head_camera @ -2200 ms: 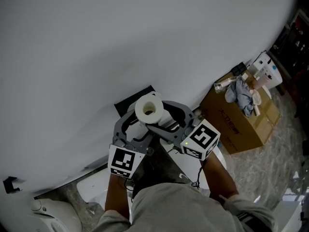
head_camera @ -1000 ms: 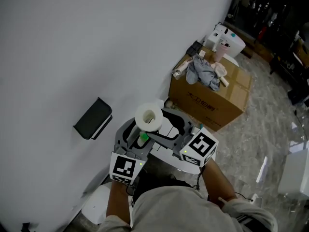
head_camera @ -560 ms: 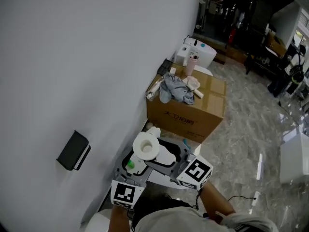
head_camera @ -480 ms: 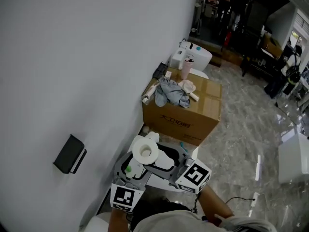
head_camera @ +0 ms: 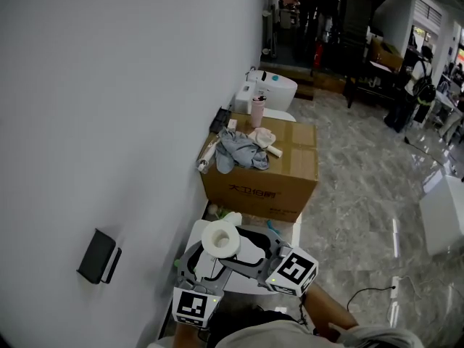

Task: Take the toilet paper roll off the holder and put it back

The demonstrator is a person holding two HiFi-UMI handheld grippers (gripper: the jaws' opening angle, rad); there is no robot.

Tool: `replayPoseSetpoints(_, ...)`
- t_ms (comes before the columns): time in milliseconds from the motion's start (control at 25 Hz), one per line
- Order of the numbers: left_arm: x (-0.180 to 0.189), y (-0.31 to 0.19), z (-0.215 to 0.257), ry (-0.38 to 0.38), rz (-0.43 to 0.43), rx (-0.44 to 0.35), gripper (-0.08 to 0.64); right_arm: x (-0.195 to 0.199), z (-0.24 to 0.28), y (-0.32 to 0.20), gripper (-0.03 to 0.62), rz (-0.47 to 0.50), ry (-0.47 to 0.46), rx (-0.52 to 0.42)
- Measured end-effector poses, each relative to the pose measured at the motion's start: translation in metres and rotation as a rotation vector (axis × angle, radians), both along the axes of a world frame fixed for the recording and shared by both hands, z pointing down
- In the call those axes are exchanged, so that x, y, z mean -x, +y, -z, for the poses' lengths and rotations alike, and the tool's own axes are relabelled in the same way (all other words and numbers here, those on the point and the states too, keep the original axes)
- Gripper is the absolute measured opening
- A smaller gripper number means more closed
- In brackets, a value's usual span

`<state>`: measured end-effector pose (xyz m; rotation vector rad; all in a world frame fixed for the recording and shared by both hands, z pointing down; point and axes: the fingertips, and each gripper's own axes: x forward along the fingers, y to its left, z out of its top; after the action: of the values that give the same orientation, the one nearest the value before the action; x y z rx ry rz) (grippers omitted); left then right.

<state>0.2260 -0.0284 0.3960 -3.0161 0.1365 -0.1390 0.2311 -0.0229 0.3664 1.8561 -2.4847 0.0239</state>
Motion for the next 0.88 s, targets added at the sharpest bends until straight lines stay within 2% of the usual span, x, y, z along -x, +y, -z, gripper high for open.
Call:
replayPoseSetpoints(400,-0.006,0.0,0.008,-0.002,0.013,-0.025,0.319,-0.006,0.008,0.001,0.322,0.013,-0.001,-0.027)
replayPoseSetpoints(880,0.031,-0.033,0.012,-0.012,0.146,-0.056,0.319,0.03,0.015,-0.032,0.322,0.148,0.007,-0.051)
